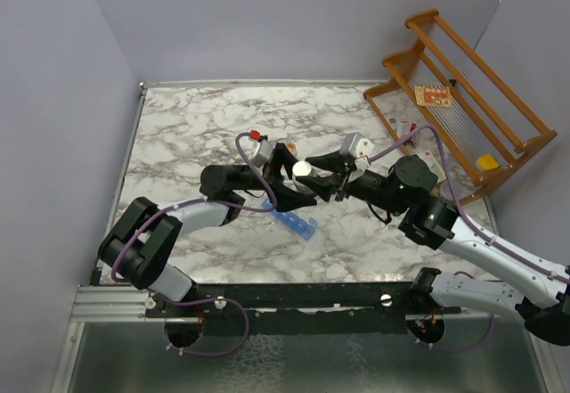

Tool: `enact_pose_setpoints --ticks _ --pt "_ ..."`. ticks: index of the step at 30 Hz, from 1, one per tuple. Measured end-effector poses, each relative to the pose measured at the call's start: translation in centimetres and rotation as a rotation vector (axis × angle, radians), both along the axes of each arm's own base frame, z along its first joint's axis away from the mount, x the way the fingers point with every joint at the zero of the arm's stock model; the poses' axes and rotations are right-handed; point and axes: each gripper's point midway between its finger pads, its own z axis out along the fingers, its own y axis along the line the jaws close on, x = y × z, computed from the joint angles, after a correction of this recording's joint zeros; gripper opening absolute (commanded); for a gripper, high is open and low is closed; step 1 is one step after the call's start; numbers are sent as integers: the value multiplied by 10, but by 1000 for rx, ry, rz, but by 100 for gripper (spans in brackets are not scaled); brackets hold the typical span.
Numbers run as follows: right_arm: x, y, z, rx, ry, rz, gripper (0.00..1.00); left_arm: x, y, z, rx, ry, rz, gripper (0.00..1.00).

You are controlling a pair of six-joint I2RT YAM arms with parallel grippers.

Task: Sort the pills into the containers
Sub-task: Unscrew the lid of the pill bottle.

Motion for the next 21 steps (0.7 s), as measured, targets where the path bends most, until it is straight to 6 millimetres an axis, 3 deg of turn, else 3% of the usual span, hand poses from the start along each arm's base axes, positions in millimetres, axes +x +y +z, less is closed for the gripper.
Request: enact_pose_setpoints --ticks 4,12,19,21 --pt "0 1 0 5 2 2 1 0 0 -1 4 14 -3 47" --pt "0 1 0 12 14 -2 1 0 0 -1 3 10 -3 1" --pt "2 0 0 13 14 -10 3 2 0 1 -9 -22 16 0" --pt "2 0 1 16 13 -14 25 3 0 3 -15 -43 25 0"
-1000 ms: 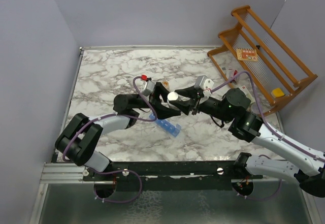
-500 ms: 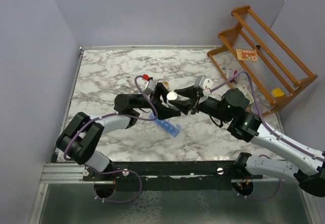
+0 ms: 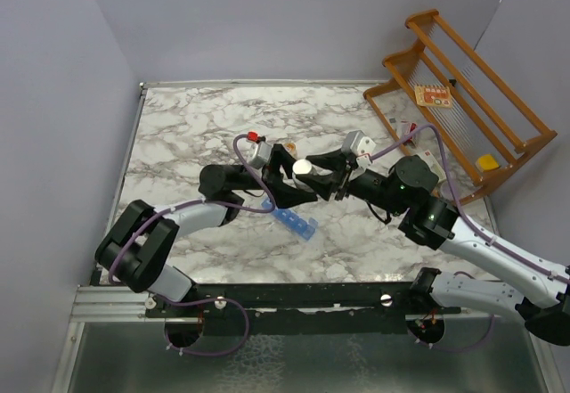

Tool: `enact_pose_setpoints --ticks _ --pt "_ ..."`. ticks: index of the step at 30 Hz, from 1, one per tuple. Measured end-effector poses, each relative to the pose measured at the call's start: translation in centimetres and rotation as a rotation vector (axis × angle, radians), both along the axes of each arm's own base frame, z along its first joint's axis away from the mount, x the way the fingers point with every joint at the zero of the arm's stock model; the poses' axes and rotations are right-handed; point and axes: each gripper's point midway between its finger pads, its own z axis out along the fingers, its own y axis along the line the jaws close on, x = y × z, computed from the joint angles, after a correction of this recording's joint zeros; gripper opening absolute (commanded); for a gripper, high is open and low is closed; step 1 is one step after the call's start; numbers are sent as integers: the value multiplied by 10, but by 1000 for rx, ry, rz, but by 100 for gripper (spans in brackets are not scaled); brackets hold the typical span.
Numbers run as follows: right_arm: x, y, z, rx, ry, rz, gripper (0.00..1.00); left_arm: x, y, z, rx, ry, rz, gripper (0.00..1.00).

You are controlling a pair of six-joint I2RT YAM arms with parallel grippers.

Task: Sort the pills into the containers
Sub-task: Unscrew the lid of the pill bottle.

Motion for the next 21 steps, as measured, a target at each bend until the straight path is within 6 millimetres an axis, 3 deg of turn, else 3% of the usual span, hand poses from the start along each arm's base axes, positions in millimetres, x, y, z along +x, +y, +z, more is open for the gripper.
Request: enact_pose_setpoints --ticks 3,8,21 --pt "3 -2 3 7 4 -21 49 4 0 2 2 -20 32 0" --pt "12 -6 6 15 12 -78 61 12 1 2 10 -34 95 0" --pt "42 -21 16 27 21 -262 63 26 -1 -12 57 -33 177 0"
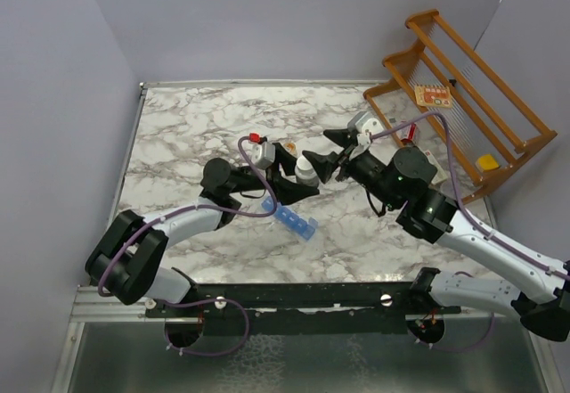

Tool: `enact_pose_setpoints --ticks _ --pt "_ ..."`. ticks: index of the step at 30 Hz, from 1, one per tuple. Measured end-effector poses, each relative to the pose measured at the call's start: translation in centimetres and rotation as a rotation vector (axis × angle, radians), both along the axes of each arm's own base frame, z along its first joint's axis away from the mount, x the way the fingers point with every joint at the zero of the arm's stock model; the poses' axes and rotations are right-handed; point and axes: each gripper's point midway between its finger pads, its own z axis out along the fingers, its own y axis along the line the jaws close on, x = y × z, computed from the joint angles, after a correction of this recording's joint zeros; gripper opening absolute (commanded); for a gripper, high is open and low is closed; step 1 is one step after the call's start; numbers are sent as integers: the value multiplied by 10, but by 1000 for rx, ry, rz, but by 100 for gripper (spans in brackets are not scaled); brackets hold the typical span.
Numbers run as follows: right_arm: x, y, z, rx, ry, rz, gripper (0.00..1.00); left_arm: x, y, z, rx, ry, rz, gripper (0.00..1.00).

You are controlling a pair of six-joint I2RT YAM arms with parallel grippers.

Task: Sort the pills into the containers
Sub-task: Unscrew the lid of the pill bottle.

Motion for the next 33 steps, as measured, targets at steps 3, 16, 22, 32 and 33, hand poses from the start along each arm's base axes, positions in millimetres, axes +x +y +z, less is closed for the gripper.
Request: enact_pose_setpoints --ticks 3,16,22,32,33 --pt "7 -2 2 7 10 -37 59 2 0 -4 13 2 6 0" --pt "16 6 -10 -13 90 -64 56 27 5 -14 68 22 168 0" --pt "14 8 -17 -33 130 -53 56 34 8 -17 87 17 220 0" --pt "11 18 -30 -44 186 -17 54 40 9 -23 106 31 252 0" --pt "11 19 -32 -46 190 -15 54 40 9 -23 106 30 255 0"
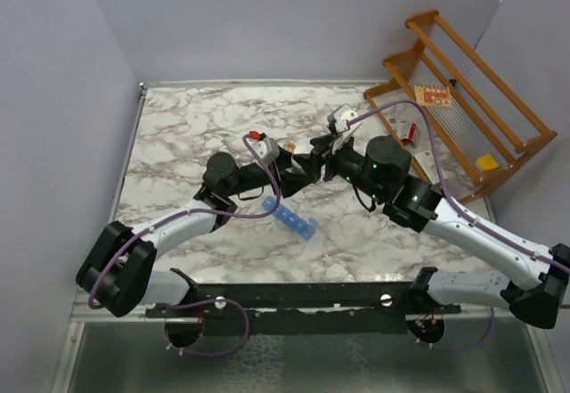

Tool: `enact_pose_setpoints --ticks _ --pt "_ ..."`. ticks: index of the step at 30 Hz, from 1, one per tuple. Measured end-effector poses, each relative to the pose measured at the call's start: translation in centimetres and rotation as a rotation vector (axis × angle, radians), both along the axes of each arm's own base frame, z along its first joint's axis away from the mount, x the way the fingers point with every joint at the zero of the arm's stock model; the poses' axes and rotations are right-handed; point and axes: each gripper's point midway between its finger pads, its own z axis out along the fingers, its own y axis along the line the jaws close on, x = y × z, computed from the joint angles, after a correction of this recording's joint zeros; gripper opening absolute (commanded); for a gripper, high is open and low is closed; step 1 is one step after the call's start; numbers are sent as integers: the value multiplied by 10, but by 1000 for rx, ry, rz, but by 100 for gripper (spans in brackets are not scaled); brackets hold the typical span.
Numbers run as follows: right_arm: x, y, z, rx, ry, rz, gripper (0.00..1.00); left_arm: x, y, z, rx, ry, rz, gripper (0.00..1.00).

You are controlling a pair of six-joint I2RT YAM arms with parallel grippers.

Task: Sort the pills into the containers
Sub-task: Unscrew the lid of the pill bottle.

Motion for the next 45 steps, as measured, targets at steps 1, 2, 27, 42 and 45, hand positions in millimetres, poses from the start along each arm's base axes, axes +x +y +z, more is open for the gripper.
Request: enact_pose_setpoints --ticks 1,2,27,42,45 --pt "0 1 -2 -2 4 1 54 0 0 0 0 -1 2 0" --pt "1 2 -3 -4 9 2 53 1 0 1 -1 -3 5 0" --pt "11 11 -19 -21 25 -32 1 7 2 -4 15 5 53 0" --pt "-40 -3 9 -16 -119 174 1 -39 -4 24 -18 -94 -127 0" --pt "-58 -5 11 -15 -155 257 1 -57 -8 26 -16 -117 -204 0"
